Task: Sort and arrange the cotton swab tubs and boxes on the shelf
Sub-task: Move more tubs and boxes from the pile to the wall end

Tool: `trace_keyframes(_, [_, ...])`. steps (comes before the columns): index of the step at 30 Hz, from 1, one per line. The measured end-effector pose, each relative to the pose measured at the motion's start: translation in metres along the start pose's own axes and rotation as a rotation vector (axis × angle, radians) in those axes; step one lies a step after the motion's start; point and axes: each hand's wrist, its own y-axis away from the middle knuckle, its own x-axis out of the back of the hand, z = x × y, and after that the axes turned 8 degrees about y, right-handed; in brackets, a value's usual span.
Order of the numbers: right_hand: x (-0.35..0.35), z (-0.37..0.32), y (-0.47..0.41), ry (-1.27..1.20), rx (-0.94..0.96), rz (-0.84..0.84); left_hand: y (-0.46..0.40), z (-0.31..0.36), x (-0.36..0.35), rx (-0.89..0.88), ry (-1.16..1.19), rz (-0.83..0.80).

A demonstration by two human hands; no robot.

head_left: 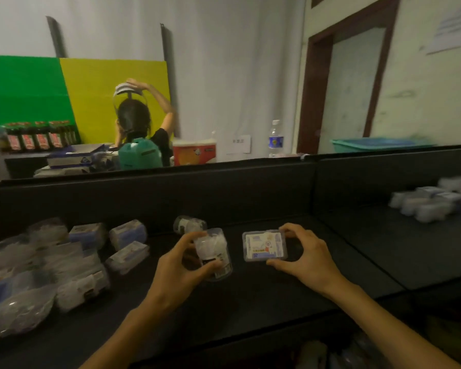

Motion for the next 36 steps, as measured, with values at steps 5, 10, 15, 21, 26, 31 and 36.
trace_keyframes(5, [0.065,0.068,0.027,-0.001,-0.049,0.055,-0.023,0.038,-0.085,-0.042,0.056,-0.069])
trace_keyframes(10, [0.128,0.146,0.055,0.003,-0.084,0.095,-0.040,0.070,-0.181,-0.060,0.070,-0.117])
trace_keyframes(15, [0.184,0.222,0.085,0.037,-0.140,0.100,-0.049,0.100,-0.277,-0.080,0.099,-0.158])
trace_keyframes(21, [0.243,0.292,0.119,0.101,-0.236,0.149,-0.068,0.127,-0.366,-0.105,0.092,-0.226])
trace_keyframes(26, [0.271,0.340,0.122,0.126,-0.320,0.183,-0.096,0.128,-0.417,-0.123,0.100,-0.274])
trace_keyframes(31, [0.282,0.381,0.100,0.167,-0.353,0.174,-0.134,0.125,-0.451,-0.119,0.074,-0.281])
trace_keyframes(36, [0.278,0.418,0.055,0.241,-0.342,0.114,-0.175,0.112,-0.475,-0.115,0.049,-0.229])
